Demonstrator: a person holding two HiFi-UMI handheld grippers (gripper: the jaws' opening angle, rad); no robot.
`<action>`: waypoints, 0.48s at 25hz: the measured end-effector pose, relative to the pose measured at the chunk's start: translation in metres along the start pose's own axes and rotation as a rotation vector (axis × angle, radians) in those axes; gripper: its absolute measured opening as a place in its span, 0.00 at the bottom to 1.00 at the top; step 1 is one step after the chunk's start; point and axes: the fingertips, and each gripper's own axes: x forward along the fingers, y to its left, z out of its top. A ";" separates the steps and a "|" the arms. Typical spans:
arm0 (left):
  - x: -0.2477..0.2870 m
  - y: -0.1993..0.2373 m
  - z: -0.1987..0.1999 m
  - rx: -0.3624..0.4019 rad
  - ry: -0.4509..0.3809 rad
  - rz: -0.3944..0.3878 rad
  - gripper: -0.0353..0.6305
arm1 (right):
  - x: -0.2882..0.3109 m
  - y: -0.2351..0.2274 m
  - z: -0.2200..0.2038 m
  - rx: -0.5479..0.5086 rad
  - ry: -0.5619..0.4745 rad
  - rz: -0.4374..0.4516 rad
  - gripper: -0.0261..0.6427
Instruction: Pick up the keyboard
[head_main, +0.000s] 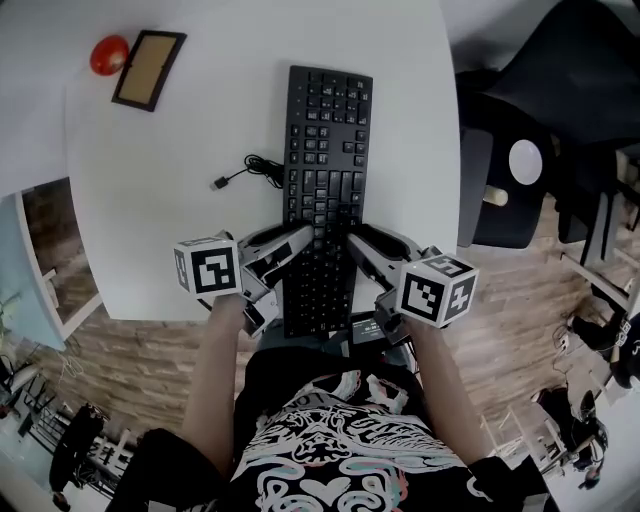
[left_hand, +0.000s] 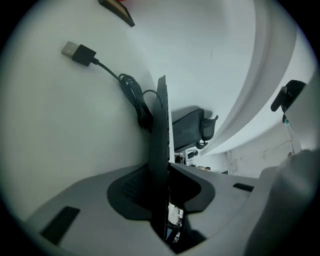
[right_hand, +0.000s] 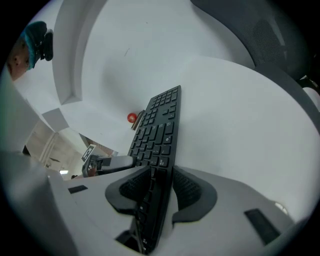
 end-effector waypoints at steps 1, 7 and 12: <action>0.000 -0.002 -0.001 -0.006 0.003 -0.017 0.22 | -0.001 0.001 -0.001 0.000 0.000 -0.003 0.27; -0.001 -0.010 0.000 -0.036 -0.071 -0.131 0.19 | -0.001 0.000 0.001 0.058 -0.011 0.026 0.27; 0.000 -0.019 0.000 -0.042 -0.079 -0.198 0.19 | -0.003 0.000 0.002 0.104 -0.036 0.096 0.27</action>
